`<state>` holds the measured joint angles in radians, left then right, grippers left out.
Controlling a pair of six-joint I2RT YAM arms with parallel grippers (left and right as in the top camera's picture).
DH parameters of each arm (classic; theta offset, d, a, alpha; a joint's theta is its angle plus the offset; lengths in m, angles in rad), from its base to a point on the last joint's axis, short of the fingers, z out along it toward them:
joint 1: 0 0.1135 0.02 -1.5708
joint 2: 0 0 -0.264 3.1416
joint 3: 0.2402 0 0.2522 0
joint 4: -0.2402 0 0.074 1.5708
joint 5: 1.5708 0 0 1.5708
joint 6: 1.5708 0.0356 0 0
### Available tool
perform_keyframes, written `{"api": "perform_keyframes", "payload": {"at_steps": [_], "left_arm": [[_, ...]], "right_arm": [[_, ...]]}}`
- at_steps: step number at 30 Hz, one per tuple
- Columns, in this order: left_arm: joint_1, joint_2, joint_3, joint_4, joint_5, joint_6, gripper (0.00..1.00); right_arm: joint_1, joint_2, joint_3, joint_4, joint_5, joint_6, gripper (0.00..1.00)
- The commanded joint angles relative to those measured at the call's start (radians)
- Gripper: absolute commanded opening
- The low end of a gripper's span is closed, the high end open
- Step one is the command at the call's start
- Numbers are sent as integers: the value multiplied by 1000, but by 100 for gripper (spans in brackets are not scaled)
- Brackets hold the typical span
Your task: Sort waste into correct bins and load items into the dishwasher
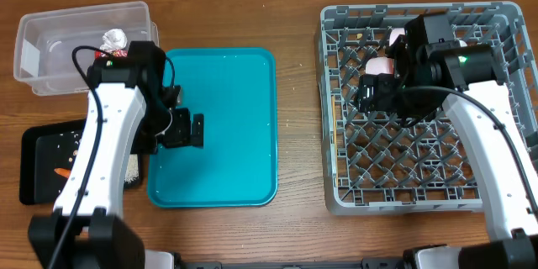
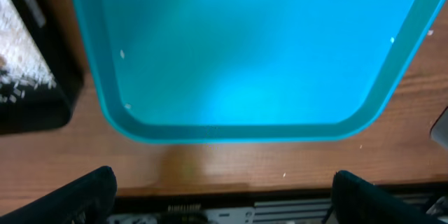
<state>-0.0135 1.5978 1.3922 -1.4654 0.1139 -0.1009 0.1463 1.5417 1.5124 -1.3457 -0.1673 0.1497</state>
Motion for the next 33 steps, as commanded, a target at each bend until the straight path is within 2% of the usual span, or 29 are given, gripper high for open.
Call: {"api": "perform_keyframes", "payload": {"at_steps": [1,3,5,8,10,12,20,29,33], "left_arm": [[-3,-254,-149,139,-28,7,100],[-3,-405,-250,255,-32,8,100],[-4,-695,-434,442,-47,-14,100],[-4,-946,-562,552,-47,-72,100],[-4,-1041,-601,604,-47,-72,100],[-4,-1139,-619,596,-47,-71,100],[-4,-1186,-619,422,-46,-71,100],[-4,-1186,-619,359,-46,-71,100],[-4,-1186,-619,359,-46,-71,100]], "right_arm": [[-1,-172,-105,79,35,26,100],[-1,-309,-220,186,35,25,100],[-1,-550,-420,361,66,25,100],[-1,-790,-593,496,118,26,100],[-1,-899,-653,545,117,26,100],[-1,-977,-663,491,117,26,100],[-1,-1006,-663,273,117,26,100],[0,-1010,-665,257,117,26,100],[-15,-1101,-680,258,122,26,100]]}}
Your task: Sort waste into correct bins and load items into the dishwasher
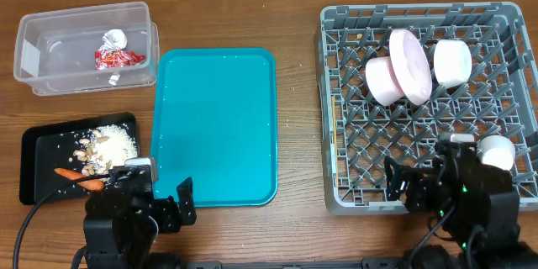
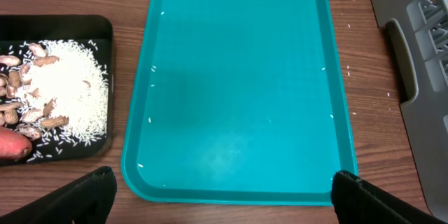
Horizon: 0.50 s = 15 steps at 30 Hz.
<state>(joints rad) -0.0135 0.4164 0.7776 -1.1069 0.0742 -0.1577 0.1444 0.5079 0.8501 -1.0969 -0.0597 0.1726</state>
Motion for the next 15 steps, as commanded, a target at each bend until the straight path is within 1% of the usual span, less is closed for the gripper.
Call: {"api": "perform_keyframes", "payload": {"at_steps": [1,5,9,12,14,15], "left_arm": [[-4,-4,-5,0,-6,-15,100],[-4,-4,-5,0,-6,-14,100],[-4,-4,-5,0,-6,-14,100],[-4,-4,-5,0,-6,-15,100],[-4,-4,-5,0,-6,-14,100],[-4,-4,-5,0,-6,-14,100]], "right_arm": [[-21,-104,-35,34,14,2,100],[-77,-332,-198,204,14,2,100],[-100,-487,-380,409,14,-10,100],[-102,-502,-519,638,15,-24,100],[-102,-504,-641,855,31,-24,100],[-102,-504,-726,999,46,-24,100]]}}
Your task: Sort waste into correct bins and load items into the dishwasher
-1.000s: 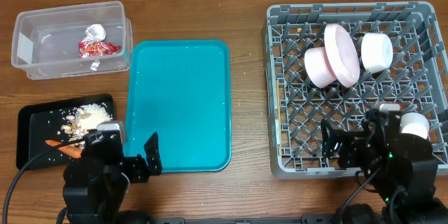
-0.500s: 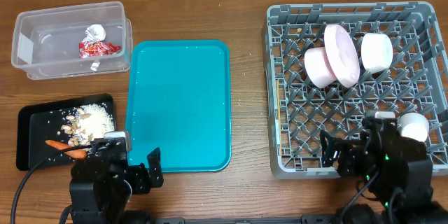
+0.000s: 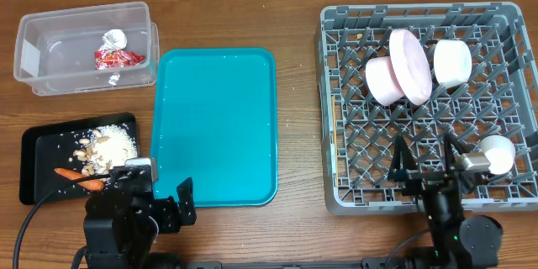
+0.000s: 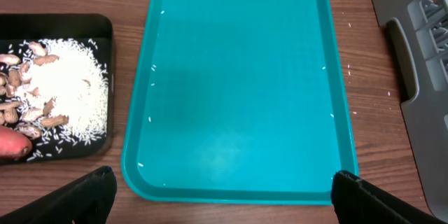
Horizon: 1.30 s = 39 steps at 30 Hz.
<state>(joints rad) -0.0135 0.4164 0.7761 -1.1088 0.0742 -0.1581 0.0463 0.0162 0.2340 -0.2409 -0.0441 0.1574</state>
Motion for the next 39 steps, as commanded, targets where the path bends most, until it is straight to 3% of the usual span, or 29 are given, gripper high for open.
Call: {"api": "perform_keyframes", "payload": {"at_steps": [1,3,6,8,39], "left_arm": [[-4,-4,-3,2,-6,-14,100],[-4,-4,-3,2,-6,-14,100],[-4,-4,-3,2,-6,-14,100],[-4,-4,-3,2,-6,-14,100],[0,-36,-32,23,-34,-2,100]], "right_arm": [[-4,-13,-174,246,36,-9,100],[-4,-13,-225,303,41,-16,100],[-3,-13,-226,233,6,-84,100],[-3,-13,-226,154,6,-79,100],[-3,-9,-225,159,9,-79,100]]}}
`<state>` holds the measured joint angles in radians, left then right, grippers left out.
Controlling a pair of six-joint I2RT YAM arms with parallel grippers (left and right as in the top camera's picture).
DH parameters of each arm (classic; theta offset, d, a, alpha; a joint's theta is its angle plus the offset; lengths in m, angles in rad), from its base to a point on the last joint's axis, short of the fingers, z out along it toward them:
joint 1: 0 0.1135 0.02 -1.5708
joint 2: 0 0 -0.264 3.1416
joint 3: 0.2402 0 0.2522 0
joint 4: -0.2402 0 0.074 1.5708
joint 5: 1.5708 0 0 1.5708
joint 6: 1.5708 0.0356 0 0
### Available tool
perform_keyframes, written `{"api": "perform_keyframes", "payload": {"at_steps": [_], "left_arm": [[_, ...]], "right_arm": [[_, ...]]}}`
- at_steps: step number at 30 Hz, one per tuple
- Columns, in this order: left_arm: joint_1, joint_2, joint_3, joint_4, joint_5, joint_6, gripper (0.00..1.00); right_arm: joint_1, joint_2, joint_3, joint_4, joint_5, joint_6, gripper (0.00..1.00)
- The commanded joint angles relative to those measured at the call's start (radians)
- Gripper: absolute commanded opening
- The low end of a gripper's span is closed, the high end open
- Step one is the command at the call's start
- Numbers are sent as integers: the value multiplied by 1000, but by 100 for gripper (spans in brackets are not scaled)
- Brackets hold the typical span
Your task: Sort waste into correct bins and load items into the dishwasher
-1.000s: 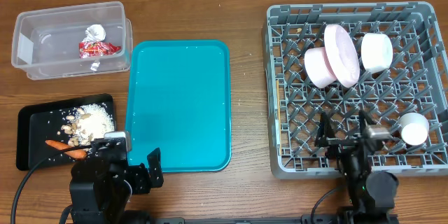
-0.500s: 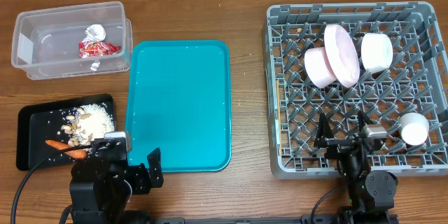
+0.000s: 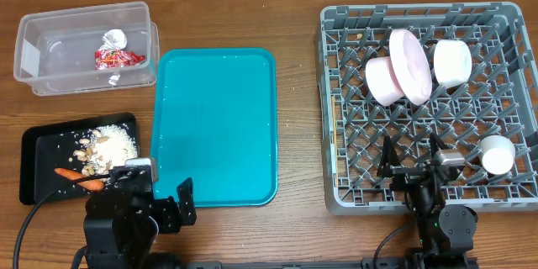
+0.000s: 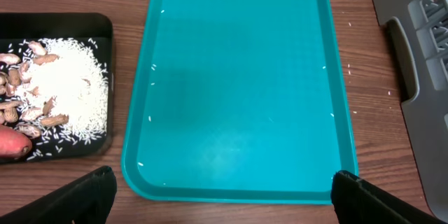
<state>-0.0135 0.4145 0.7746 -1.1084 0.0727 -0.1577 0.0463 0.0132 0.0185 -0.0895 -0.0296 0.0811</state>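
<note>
The grey dish rack (image 3: 336, 92) on the right holds a pink bowl (image 3: 380, 81), a pink plate (image 3: 409, 65), a white bowl (image 3: 451, 61) and a white cup (image 3: 497, 154). A clear bin (image 3: 50, 50) at the back left contains a red and white wrapper (image 3: 115, 55). The black bin (image 3: 38, 155) holds rice (image 4: 66, 91), peanuts and a carrot (image 3: 71, 174). The teal tray (image 4: 238, 84) is bare but for stray grains. My left gripper (image 4: 224, 203) is open just before the tray's near edge. My right gripper (image 3: 412, 161) stands open over the rack's front rows, holding nothing.
The rack's handle edge (image 4: 402, 63) shows at the right of the left wrist view. Bare wood lies between tray and rack. Both arms are folded low at the table's front edge.
My right gripper has shifted a little to the left over the rack's front rows. The left gripper and every object stand as before.
At first my left arm reached over the tray's left side and my right arm was over the rack by the pink bowl. Then both arms were folded back at the table's front, grippers open and empty, where they remain.
</note>
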Motion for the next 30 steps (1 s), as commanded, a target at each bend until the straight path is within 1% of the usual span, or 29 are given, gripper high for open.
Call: {"api": "perform_keyframes", "payload": {"at_steps": [1,3,6,7,8,10,12,13,15,16,30], "left_arm": [[2,-55,-54,63,-36,2,100],[2,-125,-149,196,-39,28,100],[2,-265,-364,435,-27,31,100],[2,-292,-409,483,-24,30,100],[2,-351,-509,608,-20,31,100],[1,-410,-640,826,-21,31,100],[0,-410,-733,1022,-19,40,100],[0,-411,-762,1078,-12,44,100],[-3,-411,-770,1054,8,73,100],[-3,-410,-769,1035,10,64,100],[-2,-410,-769,1038,5,65,100]], "right_arm": [[-3,-6,-10,8,-5,-3,100],[-3,-6,-10,8,-5,-3,100],[-3,-6,-10,8,-5,-3,100],[-3,-6,-10,8,-5,-3,100],[-3,-6,-10,8,-5,-3,100],[-3,-6,-10,8,-5,-3,100],[-3,-6,-10,8,-5,-3,100],[-3,-6,-10,8,-5,-3,100],[-3,-6,-10,8,-5,-3,100],[-3,-6,-10,8,-5,-3,100],[-3,-6,-10,8,-5,-3,100]]}}
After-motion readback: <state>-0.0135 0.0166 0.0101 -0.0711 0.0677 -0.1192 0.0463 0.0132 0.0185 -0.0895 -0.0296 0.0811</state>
